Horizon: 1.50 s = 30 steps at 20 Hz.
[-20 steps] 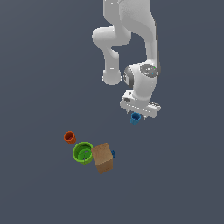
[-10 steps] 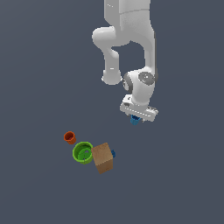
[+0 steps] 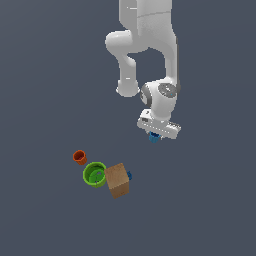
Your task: Pick up a designated object from a clutter of objects.
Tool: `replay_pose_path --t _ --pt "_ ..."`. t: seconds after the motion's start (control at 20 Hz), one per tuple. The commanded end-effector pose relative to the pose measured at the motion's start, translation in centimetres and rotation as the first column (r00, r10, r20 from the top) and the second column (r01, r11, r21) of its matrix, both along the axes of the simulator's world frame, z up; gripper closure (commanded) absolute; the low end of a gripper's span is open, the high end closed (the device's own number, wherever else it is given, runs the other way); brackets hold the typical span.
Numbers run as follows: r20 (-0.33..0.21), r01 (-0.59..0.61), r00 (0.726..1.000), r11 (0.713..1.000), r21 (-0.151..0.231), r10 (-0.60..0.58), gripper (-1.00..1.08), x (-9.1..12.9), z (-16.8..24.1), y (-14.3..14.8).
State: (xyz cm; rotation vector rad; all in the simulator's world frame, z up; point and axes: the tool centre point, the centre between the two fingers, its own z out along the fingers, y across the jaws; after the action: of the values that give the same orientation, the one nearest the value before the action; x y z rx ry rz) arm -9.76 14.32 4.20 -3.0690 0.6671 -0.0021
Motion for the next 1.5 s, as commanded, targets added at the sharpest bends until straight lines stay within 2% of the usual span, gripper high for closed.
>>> replay_pose_path --t 0.0,0.35,0.65,0.95,1.45 --pt "-0.002 0.001 1.0 1.0 -0.001 -0.001 1.08 0.0 -0.1 -0.1" --pt "0.0 0.0 1.0 1.0 0.0 0.0 1.08 0.2 0.6 -0.3" --pt "0.0 0.0 1.0 1.0 0.0 0.0 1.08 0.8 2.9 -1.7" --pt "-0.001 0.0 1.0 1.0 0.001 0.0 1.08 2.0 6.8 -3.8" --pt "-0.001 -0.001 1.0 1.0 0.004 0.001 1.08 4.7 15.8 -8.8"
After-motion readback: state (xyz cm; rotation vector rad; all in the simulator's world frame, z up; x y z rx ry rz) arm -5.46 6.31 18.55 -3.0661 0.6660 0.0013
